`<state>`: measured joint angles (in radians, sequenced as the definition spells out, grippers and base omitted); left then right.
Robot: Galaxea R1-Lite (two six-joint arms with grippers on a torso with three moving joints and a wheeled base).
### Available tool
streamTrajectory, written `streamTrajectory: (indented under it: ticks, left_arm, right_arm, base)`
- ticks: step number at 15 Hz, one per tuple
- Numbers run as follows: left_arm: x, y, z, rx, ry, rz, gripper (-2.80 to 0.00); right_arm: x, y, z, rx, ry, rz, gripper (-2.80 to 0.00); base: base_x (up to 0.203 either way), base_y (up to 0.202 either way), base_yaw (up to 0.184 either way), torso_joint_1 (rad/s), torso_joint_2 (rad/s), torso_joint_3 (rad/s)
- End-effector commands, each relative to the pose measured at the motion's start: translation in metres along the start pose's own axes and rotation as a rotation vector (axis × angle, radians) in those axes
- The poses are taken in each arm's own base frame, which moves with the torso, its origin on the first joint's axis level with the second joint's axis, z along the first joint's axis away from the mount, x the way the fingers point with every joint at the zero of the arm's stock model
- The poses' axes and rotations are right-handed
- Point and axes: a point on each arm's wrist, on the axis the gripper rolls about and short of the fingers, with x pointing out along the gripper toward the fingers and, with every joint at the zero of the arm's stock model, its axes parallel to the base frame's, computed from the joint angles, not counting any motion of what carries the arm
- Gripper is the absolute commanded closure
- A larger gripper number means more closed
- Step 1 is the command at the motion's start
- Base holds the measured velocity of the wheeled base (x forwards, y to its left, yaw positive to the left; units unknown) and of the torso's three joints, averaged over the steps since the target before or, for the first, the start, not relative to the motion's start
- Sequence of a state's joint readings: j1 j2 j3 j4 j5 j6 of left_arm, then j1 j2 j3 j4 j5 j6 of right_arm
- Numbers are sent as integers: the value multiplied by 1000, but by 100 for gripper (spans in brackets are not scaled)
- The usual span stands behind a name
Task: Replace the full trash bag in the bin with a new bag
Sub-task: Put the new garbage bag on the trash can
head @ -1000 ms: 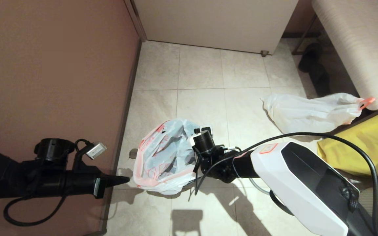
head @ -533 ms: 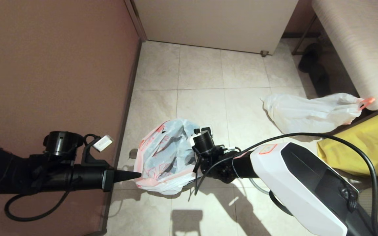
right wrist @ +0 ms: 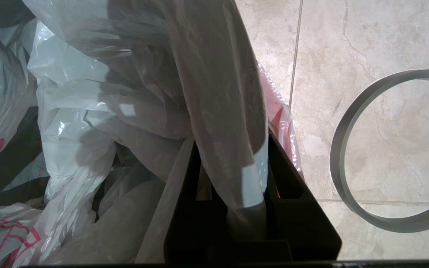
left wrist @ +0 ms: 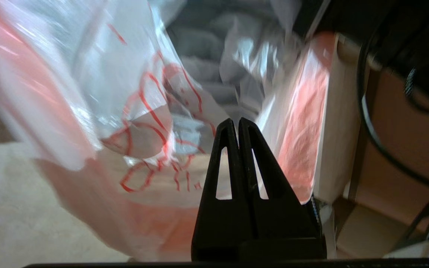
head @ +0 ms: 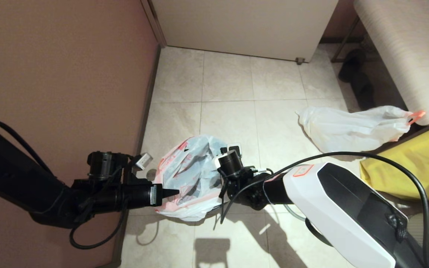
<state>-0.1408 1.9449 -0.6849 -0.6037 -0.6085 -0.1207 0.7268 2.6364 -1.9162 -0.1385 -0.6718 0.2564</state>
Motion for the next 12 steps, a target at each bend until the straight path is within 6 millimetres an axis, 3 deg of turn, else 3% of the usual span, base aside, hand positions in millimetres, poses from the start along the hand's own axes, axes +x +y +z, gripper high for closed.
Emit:
streamTrajectory:
  ticks: [1, 7, 12]
  left_arm:
    - [5, 2, -7, 14, 43, -3, 0]
    - [-4, 8, -34, 135, 271, -3, 0]
    - [4, 26, -44, 138, 341, 15, 0]
  right_arm:
    - [3, 0, -5, -7, 10, -5, 0]
    - [13, -6, -7, -1, 13, -23, 0]
    - [16, -7, -7, 7, 9, -26, 0]
  base:
    - [0, 0, 0, 0, 0, 0]
    - [0, 0, 0, 0, 0, 0]
    - [0, 0, 0, 0, 0, 0]
